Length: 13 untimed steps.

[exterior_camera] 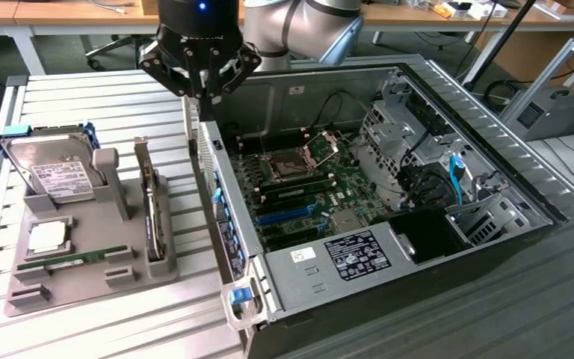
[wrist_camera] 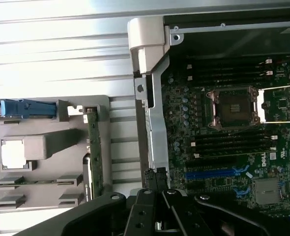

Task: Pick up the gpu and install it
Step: 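Reach for the gpu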

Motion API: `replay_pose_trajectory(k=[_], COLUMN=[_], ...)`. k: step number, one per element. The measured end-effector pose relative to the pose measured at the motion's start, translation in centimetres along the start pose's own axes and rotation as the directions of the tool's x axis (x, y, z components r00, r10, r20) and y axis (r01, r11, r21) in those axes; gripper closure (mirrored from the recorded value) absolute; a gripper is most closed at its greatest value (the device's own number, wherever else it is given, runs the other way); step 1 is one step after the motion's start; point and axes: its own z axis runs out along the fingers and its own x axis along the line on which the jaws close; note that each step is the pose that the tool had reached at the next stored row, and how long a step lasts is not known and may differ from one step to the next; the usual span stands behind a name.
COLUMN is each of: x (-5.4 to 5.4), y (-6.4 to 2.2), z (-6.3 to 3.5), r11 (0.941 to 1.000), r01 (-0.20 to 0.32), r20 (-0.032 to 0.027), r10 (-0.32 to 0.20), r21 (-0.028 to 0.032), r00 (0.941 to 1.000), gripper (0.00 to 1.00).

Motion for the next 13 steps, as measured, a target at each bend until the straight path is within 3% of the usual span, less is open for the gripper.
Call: replay_pose_trajectory(k=[13], x=[2.6], y=[-0.2], z=[-0.07], r11=[1.0], r01=[0.0], r20=[0.0001], r10=[0.0], r21=[0.0], r00=[1.0], gripper=[0.89])
